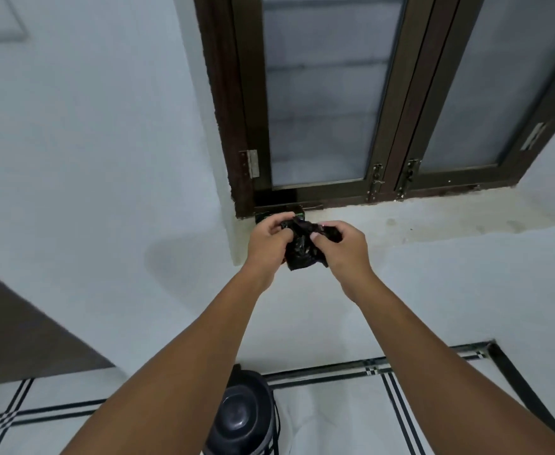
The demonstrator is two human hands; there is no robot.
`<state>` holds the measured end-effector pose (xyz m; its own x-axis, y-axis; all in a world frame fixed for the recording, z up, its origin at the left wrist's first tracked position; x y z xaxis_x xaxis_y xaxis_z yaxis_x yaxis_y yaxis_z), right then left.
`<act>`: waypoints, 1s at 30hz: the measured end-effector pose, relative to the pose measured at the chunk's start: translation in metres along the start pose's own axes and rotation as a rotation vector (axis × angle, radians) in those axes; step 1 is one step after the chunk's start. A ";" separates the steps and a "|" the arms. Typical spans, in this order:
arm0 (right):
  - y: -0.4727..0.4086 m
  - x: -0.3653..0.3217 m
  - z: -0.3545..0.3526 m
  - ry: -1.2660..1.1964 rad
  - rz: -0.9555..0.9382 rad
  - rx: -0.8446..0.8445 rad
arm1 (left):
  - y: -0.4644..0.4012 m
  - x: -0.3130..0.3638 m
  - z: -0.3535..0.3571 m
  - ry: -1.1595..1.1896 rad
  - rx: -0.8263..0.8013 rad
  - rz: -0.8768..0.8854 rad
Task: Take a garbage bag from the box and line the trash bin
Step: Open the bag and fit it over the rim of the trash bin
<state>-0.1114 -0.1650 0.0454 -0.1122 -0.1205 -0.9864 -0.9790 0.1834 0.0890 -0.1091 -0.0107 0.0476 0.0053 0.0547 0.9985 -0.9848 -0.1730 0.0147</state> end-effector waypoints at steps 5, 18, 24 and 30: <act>0.040 0.017 0.016 -0.019 0.232 -0.157 | 0.044 -0.009 -0.057 -0.036 0.188 -0.024; 0.181 0.070 0.059 -0.015 0.261 -0.214 | 0.195 -0.079 -0.154 -0.308 0.373 -0.189; 0.215 0.064 0.117 -0.018 0.149 -0.408 | 0.211 -0.075 -0.178 -0.202 0.110 -0.164; 0.206 0.073 0.185 -0.268 0.400 -0.390 | 0.184 -0.093 -0.241 -0.121 0.227 -0.217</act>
<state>-0.2899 0.0442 -0.0339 -0.4864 0.1426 -0.8620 -0.8656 -0.2126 0.4533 -0.3324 0.1895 -0.0557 0.2450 -0.0006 0.9695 -0.8946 -0.3855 0.2258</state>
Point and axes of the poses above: each hand's wrist, its own y-axis away from the middle knuckle, its own z-axis out of the palm, x = y × z, the point moved 4 cm from there along -y, towards the middle knuckle, and after that the axes turned 5 degrees about z, right-handed, at the moved point
